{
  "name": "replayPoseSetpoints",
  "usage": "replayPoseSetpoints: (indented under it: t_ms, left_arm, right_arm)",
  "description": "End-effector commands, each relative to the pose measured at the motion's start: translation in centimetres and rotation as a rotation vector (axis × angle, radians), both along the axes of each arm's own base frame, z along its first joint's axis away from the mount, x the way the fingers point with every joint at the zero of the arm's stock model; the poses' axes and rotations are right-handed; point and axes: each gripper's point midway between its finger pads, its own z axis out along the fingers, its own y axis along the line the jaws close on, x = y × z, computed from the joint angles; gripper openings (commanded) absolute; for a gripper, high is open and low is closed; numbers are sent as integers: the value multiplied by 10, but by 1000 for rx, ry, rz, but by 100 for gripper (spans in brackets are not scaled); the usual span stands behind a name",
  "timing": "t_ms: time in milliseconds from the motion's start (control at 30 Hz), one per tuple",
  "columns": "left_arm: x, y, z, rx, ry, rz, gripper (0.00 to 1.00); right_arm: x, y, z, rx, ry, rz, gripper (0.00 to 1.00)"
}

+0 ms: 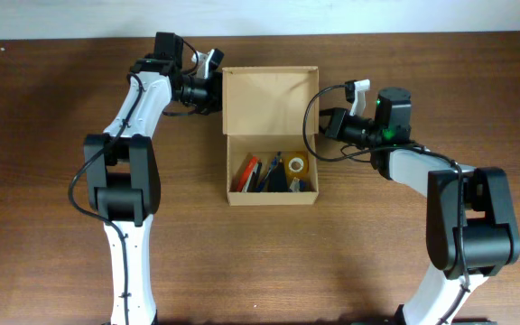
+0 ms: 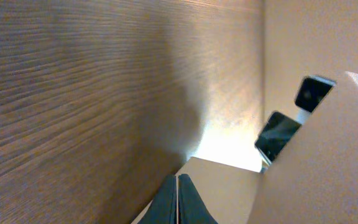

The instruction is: Pack container

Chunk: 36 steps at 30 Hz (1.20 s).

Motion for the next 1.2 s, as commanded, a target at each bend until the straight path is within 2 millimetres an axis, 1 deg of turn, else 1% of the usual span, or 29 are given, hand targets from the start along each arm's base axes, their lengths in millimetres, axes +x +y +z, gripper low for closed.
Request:
replayPoseSetpoints:
  t_ms: [0,33,100,167,300,400,500,567,667,733,800,900,967,1033,1100,1167]
  left_arm:
    - [-5,-8,13,-77,-64,-66,2]
    - [-4,-8,18,-78,-75,-66,2]
    - [-4,-8,35,-76,-134,-80,2]
    - [-6,-8,59,-74,-195,-88,2]
    - [-13,-7,97,-71,-280,-106,2]
    - [-22,0,109,8,-312,-105,2]
    - [-40,4,114,111,-327,-136,2]
    - [-48,4,110,165,-302,-143,2]
    - [-63,1,106,183,-281,-191,2]
    - [-71,2,104,197,-250,-202,2]
    - [-78,3,107,200,-256,-223,2]
    - [-83,11,115,258,-270,-218,2]
    - [-88,14,123,283,-279,-214,2]
    - [-97,15,130,286,-306,-245,2]
    - [-105,11,129,295,-297,-276,2]
    - [-113,10,121,351,-272,-302,2]
  right_arm:
    - [-6,9,12,46,-41,78,4]
    - [-6,10,14,48,-52,81,4]
    - [-5,10,18,54,-76,91,4]
    - [-10,12,31,87,-128,149,4]
    - [-17,13,52,152,-148,244,4]
    - [-21,15,64,178,-143,273,4]
    - [-25,15,75,182,-148,280,4]
    - [-31,17,77,195,-129,304,4]
    - [-40,19,79,217,-115,351,4]
    - [-46,21,81,233,-114,386,4]
    - [-55,22,85,257,-112,441,4]
    - [-62,23,88,289,-68,474,4]
    - [-70,24,90,314,-39,510,4]
    - [-75,24,93,335,-7,535,4]
    - [-77,24,97,352,26,549,4]
    - [-76,24,103,361,52,543,4]
